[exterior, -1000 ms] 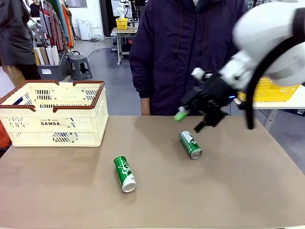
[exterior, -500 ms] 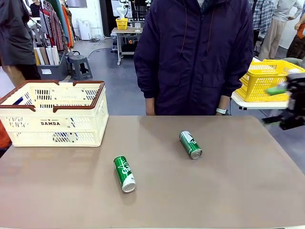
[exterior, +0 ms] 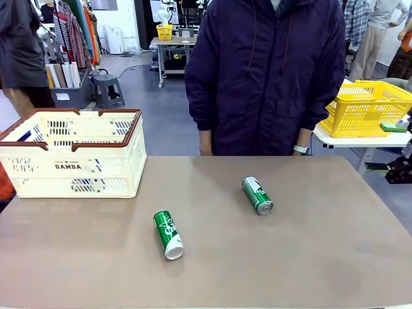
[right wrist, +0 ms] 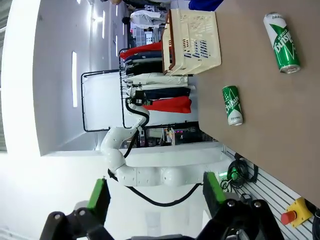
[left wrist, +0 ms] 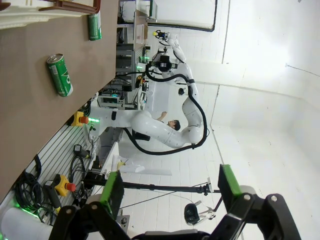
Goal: Place the drinks into the Shopping basket.
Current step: Pick up one drink and place it into the Shopping basket.
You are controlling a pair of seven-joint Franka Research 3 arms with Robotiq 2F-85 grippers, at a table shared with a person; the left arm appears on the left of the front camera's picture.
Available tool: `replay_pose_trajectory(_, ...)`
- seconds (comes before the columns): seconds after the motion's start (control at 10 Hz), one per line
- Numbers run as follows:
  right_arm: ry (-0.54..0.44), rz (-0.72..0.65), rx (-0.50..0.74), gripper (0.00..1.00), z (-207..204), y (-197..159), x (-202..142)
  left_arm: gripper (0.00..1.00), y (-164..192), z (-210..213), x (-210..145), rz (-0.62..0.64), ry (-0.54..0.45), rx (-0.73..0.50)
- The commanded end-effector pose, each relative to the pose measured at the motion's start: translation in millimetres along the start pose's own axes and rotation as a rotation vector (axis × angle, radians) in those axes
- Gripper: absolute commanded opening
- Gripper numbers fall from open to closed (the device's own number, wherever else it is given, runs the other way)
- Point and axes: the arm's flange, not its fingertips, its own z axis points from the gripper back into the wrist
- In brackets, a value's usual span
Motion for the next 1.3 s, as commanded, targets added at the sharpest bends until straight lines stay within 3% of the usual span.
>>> replay_pose_trajectory(0.0, 0.013, -0.018, 0.001, 1.00, 4.2, 11.9, 1.2, 1.00, -4.4, 2.4, -2.5, 0.002, -0.007, -0.013)
replay_pose_trajectory(0.4, 0.013, -0.018, 0.001, 1.00, 4.2, 11.9, 1.2, 1.00, 0.0, 0.0, 0.0, 0.000, 0.000, 0.000)
replay_pose_trajectory(0.5, 0.013, -0.018, 0.001, 1.00, 4.2, 11.9, 1.2, 1.00, -4.7, -4.1, 4.5, 0.051, 0.043, -0.030)
replay_pose_trajectory(0.6, 0.013, -0.018, 0.001, 1.00, 4.2, 11.9, 1.2, 1.00, -28.7, -32.5, 6.6, 0.144, 0.071, 0.049)
replay_pose_trajectory(0.8, 0.013, -0.018, 0.001, 1.00, 4.2, 11.9, 1.2, 1.00, -77.5, -123.7, 17.1, 0.325, 0.228, 0.291)
replay_pose_trajectory(0.9, 0.013, -0.018, 0.001, 1.00, 4.2, 11.9, 1.2, 1.00, -88.6, -164.7, 27.7, 0.425, 0.213, 0.432)
replay_pose_trajectory(1.1, 0.013, -0.018, 0.001, 1.00, 4.2, 11.9, 1.2, 1.00, -93.9, -242.7, 52.6, 0.512, 0.223, 0.660)
replay_pose_trajectory(1.2, 0.013, -0.018, 0.001, 1.00, 4.2, 11.9, 1.2, 1.00, -91.5, -281.1, 63.3, 0.567, 0.183, 0.797)
